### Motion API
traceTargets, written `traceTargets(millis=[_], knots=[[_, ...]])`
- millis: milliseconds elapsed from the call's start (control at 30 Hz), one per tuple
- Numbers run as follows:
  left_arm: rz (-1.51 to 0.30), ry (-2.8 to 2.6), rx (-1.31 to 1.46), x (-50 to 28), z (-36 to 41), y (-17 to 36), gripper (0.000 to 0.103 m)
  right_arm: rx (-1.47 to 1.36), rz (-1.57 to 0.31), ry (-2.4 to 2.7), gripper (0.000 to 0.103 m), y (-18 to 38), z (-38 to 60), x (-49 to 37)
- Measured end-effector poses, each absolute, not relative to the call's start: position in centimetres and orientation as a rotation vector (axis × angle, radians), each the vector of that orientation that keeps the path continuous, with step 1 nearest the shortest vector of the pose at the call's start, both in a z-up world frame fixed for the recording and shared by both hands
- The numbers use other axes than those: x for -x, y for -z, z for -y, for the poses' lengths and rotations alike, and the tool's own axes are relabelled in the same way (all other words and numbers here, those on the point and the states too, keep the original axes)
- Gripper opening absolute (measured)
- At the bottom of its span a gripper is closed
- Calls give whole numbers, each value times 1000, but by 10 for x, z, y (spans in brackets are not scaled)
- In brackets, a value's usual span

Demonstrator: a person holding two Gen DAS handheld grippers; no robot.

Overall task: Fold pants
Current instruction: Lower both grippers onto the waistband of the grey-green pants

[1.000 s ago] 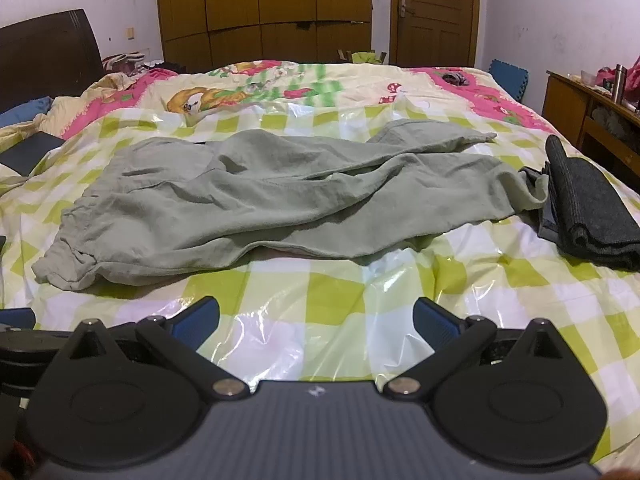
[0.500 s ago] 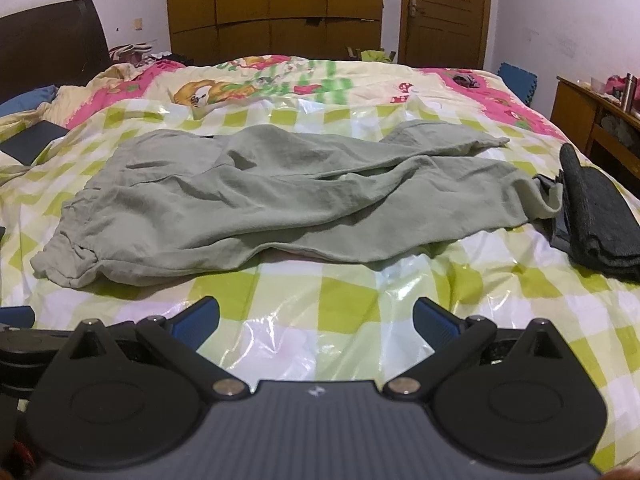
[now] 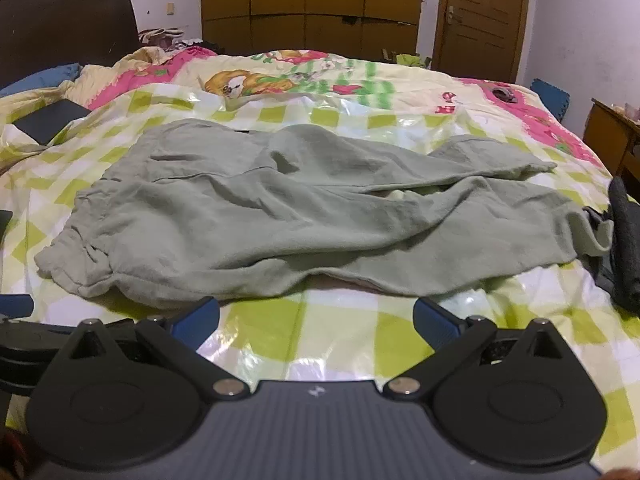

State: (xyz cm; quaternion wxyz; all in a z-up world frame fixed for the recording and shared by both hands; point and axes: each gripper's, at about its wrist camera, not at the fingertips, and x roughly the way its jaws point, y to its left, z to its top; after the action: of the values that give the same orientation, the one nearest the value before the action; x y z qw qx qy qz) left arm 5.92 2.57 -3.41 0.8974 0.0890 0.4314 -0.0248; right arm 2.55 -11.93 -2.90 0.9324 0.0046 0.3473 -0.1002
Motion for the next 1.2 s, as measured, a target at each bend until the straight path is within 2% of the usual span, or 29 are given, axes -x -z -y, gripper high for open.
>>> traceTargets(millis=[433, 767, 1200], knots=[[-869, 28, -332, -79, -21, 36, 103, 31, -695, 106, 102, 38, 117, -53], [-867, 24, -326, -78, -19, 33, 103, 51, -666, 82, 102, 34, 118, -51], [-869, 89, -338, -90, -54, 46, 103, 153, -659, -86, 102, 41, 86, -70]])
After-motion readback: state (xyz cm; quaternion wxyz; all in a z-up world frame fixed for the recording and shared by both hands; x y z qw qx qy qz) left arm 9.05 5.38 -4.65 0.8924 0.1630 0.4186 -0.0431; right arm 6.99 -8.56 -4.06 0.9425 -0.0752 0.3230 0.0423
